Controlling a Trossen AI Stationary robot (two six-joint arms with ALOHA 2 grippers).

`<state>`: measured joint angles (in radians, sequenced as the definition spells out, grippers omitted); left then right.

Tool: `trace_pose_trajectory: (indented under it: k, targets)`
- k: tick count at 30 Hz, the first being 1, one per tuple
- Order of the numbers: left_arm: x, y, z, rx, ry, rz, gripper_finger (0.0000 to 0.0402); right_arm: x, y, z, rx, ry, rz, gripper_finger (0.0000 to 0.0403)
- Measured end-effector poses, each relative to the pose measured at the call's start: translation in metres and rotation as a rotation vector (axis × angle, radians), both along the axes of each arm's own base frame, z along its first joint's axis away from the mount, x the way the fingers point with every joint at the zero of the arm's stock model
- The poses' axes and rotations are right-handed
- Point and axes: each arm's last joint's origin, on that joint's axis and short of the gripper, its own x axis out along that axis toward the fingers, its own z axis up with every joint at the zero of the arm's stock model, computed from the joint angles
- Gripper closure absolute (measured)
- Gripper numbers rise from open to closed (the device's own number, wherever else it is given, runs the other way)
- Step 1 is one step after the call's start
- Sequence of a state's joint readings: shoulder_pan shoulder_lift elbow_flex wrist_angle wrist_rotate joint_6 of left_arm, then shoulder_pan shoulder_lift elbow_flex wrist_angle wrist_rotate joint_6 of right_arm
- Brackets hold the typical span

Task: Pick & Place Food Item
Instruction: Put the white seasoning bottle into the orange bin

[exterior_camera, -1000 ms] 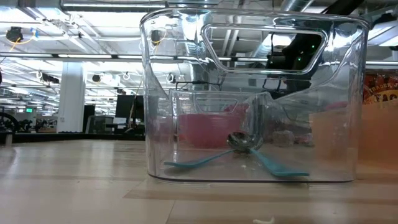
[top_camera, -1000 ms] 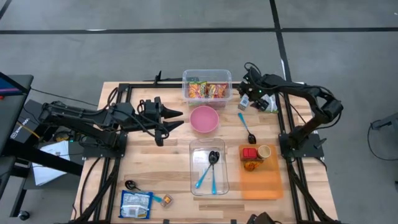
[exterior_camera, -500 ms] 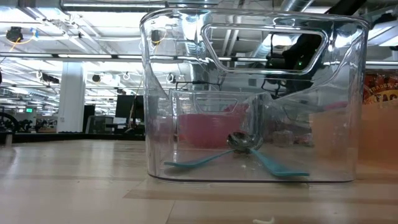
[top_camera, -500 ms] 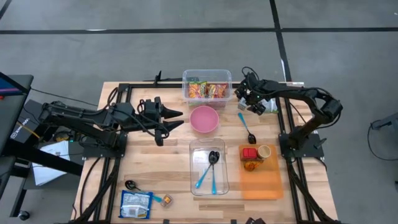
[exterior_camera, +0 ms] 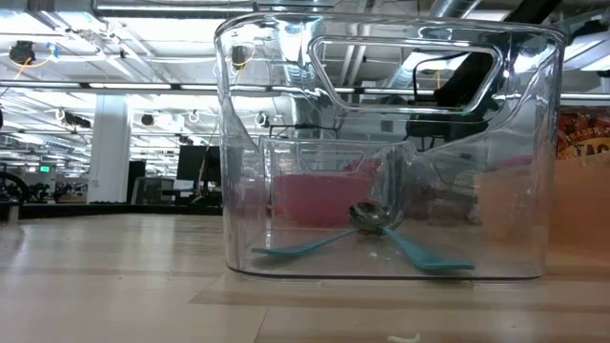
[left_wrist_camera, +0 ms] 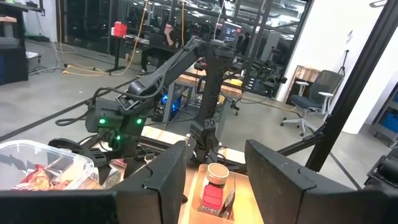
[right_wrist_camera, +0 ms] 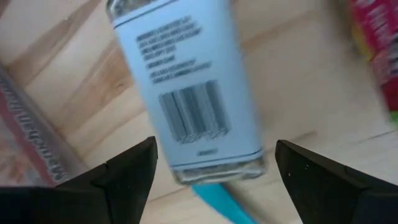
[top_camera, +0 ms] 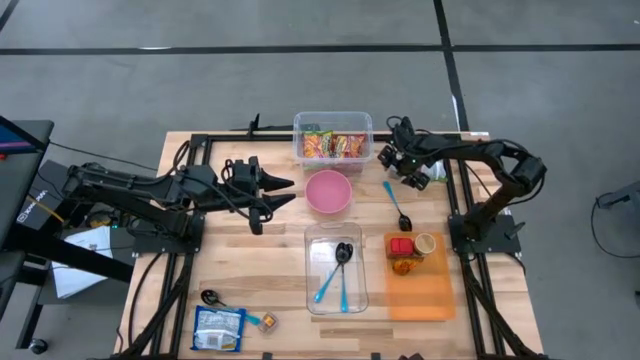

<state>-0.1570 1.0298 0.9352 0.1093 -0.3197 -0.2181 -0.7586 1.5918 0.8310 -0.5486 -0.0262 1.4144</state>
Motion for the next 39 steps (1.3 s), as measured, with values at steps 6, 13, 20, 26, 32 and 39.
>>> trace_pose_trajectory:
  k: [6, 13, 20, 26, 32, 39]
  targets:
    - [0.000, 0.000, 0.000, 0.000, 0.001, 0.002, 0.0244, -0.004, -0.002, 0.000, -0.017, 0.037, 0.107, 0.0085]
    - [0.000, 0.000, 0.000, -0.005, 0.000, 0.002, 0.0244, -0.006, -0.004, 0.000, -0.048, 0.060, 0.147, 0.0085]
    - [0.000, 0.000, 0.000, -0.017, -0.003, 0.002, 0.0244, -0.008, -0.004, 0.000, -0.047, 0.080, 0.205, 0.0112]
    - [0.000, 0.000, 0.000, -0.026, -0.004, 0.001, 0.0244, -0.009, -0.002, -0.001, -0.053, 0.122, 0.299, 0.0124]
    - [0.000, 0.000, 0.000, -0.027, -0.004, 0.001, 0.0244, -0.011, -0.002, -0.001, -0.066, 0.166, 0.370, 0.0124]
    - [0.000, 0.000, 0.000, -0.048, -0.008, -0.003, 0.0244, -0.008, -0.007, 0.000, -0.124, 0.137, 0.363, 0.0124]
